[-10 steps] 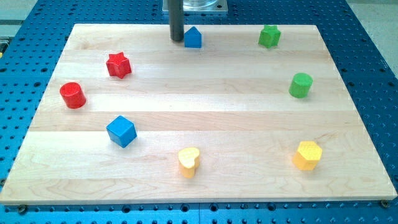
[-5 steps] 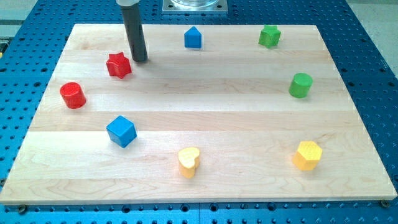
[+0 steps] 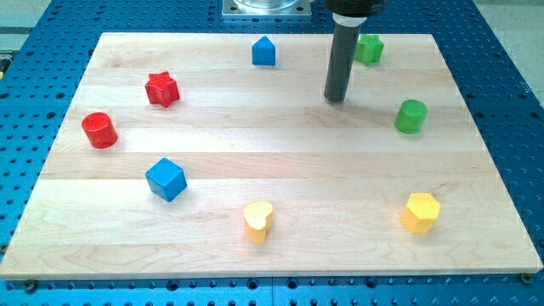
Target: Push the green star diagonally bottom right to the blue triangle
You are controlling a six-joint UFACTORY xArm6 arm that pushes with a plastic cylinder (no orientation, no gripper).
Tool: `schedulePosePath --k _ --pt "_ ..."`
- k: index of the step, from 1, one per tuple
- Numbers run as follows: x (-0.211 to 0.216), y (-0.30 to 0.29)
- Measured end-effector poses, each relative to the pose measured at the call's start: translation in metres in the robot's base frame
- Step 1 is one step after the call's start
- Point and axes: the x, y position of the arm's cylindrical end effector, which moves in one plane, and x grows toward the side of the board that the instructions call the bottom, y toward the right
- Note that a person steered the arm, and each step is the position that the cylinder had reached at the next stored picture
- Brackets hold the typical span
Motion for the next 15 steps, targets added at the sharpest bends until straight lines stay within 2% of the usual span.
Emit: schedulePosePath --k 5,6,7,8,9,10,11,12,13,15 --pt "0.002 0.025" --pt "0.013 0.052" --pt "-0.035 0.119" --pt "-0.103 0.131" --pt "-0.139 0.119" --pt "-0.138 0.08" --pt "-0.096 0.035" --pt "-0.088 0.044" --pt "-0.104 0.102" --pt "-0.059 0.077"
